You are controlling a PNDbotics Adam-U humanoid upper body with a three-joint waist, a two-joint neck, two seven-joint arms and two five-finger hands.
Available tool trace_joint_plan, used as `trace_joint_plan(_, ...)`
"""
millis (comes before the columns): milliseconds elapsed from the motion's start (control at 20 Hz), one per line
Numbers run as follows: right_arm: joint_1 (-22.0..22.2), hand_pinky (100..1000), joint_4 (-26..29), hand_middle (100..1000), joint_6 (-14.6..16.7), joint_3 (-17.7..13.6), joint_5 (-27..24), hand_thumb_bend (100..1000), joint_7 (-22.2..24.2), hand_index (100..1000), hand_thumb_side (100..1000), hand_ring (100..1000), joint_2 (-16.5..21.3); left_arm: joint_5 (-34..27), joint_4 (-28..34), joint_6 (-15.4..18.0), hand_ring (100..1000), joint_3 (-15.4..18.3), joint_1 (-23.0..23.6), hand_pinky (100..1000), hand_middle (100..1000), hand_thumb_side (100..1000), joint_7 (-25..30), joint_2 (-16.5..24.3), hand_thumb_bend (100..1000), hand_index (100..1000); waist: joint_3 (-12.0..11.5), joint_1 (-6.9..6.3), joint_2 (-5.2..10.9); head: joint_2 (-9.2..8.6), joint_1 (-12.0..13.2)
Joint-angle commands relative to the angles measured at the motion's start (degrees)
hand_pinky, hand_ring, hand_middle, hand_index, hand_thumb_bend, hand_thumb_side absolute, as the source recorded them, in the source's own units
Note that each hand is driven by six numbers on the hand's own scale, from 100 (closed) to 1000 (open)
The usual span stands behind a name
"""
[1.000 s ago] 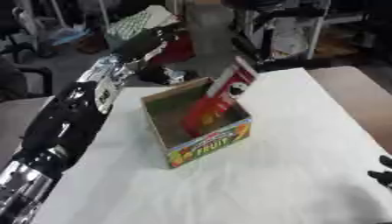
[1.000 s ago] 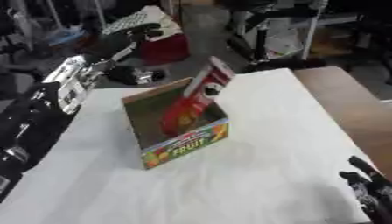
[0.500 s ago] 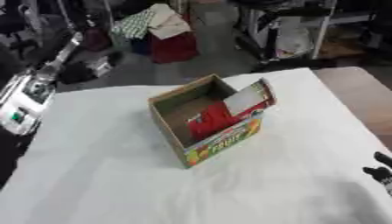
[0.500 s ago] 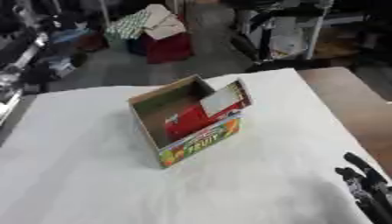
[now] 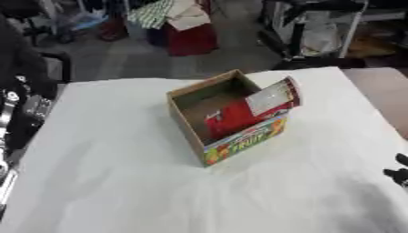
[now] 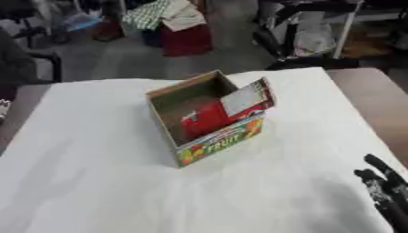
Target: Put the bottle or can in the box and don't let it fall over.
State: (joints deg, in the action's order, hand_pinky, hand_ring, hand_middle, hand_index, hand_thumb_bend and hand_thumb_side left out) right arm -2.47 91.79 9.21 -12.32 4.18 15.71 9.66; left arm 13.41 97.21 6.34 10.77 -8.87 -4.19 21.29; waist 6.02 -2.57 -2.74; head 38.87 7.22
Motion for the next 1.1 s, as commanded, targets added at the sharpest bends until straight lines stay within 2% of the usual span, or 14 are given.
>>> trace_joint_plan(50, -0.5, 969, 1.0, 1000, 0.2, -0.1, -0.3, 100, 0.0, 916, 658, 856, 0.1, 0.6, 1.9, -1.2, 771, 1.7, 0.3, 852, 854, 951, 0.1, -4.7, 418, 1000, -0.1, 0.33, 0.4, 0.8, 1.2)
trace_joint_plan(150, -0.5, 969, 1.0, 1000, 0.1, -0.2, -0.4, 100, 0.0, 916, 658, 855, 0.1, 0.9, 1.7, -1.9, 764, 1.8, 0.9, 849, 850, 960, 0.2, -7.1, 410, 1000, 0.0, 0.4, 0.28, 1.4, 2.1)
trace_joint_plan(300, -0.5, 970, 0.9, 1000, 0.1, -0.1, -0.4, 100, 0.0, 916, 658, 856, 0.1, 1.5, 1.3, -2.1, 761, 1.2, 1.8, 849, 848, 964, 1.2, -8.6, 408, 1000, -0.3, 0.45, 0.52, 3.91, 2.9)
trace_joint_plan(400, -0.5, 970, 0.9, 1000, 0.1, -0.1, -0.5, 100, 0.1, 916, 658, 856, 0.0, 1.7, 1.2, -2.0, 759, 1.0, 2.4, 849, 846, 968, 1.7, -9.1, 404, 1000, -0.4, 0.54, 0.81, 4.91, 3.0)
trace_joint_plan(1100, -0.4, 969, 0.9, 1000, 0.0, -0.1, -0.3, 100, -0.1, 916, 657, 855, -0.2, 2.4, 0.5, -2.0, 755, 0.5, 3.9, 850, 839, 976, 2.6, -10.2, 393, 1000, -0.5, 0.91, 1.98, 5.24, 1.4)
